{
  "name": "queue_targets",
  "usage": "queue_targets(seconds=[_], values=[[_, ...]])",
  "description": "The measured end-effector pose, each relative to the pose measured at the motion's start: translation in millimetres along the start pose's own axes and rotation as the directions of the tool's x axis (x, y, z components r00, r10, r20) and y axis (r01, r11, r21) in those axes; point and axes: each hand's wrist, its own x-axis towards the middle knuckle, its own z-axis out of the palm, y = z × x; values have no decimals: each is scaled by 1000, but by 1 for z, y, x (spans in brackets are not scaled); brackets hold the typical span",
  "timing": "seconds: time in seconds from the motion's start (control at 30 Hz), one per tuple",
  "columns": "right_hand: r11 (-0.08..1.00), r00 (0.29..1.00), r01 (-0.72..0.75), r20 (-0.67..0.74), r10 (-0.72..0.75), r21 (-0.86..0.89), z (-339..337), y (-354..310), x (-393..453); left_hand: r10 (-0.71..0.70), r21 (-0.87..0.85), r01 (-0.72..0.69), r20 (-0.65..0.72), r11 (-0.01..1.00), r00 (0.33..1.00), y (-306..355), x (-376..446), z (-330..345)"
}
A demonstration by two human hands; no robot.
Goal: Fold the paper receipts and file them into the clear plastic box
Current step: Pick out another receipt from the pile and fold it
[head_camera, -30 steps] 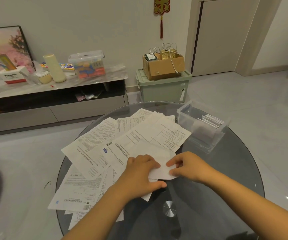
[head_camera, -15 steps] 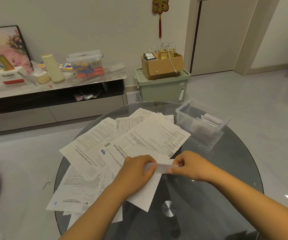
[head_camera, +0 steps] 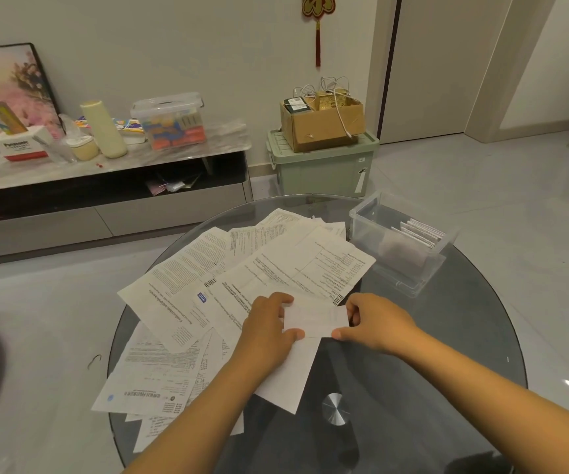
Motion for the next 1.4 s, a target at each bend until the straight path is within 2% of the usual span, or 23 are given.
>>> queue_targets(seconds=[0.13, 0.23, 0.33, 0.47, 0.63, 0.8, 0.93, 1.1, 1.27, 1.4], values=[[998, 998, -63, -21, 64, 29, -3, 1, 0, -5, 4, 5, -47, 1000, 999, 1, -1, -3], [988, 994, -108, 40, 105, 106, -5, 2, -2, 158, 90, -152, -67, 984, 985, 2, -5, -3], [971, 992, -107, 87, 90, 214, -5, 0, -8, 311, 173, -318, 66, 932, 948, 6, -13, -2], [929, 994, -60, 106, 23, 365, -6, -3, -16, 391, 331, -429, 177, 840, 903, 7, -19, 3], [862, 994, -3, 96, -54, 508, -14, -6, -22, 419, 385, -407, 56, 829, 906, 12, -19, 9], [859, 993, 108, -21, -113, 501, -9, -8, -16, 325, 190, -308, -63, 932, 944, 15, -21, 5], [840, 982, 190, -107, -157, 509, -2, -10, -11, 223, 144, -210, -85, 967, 971, 12, -15, 3], [868, 983, 179, -61, -171, 463, 8, -12, -4, 142, 15, -142, -26, 990, 989, 9, -11, 3], [904, 983, 180, -52, -174, 388, 14, -11, 0, 114, 43, -114, -18, 993, 993, 5, -10, 4], [904, 977, 213, -97, -190, 372, 16, -11, 1, 38, 92, -34, -36, 995, 999, 1, -6, 2]])
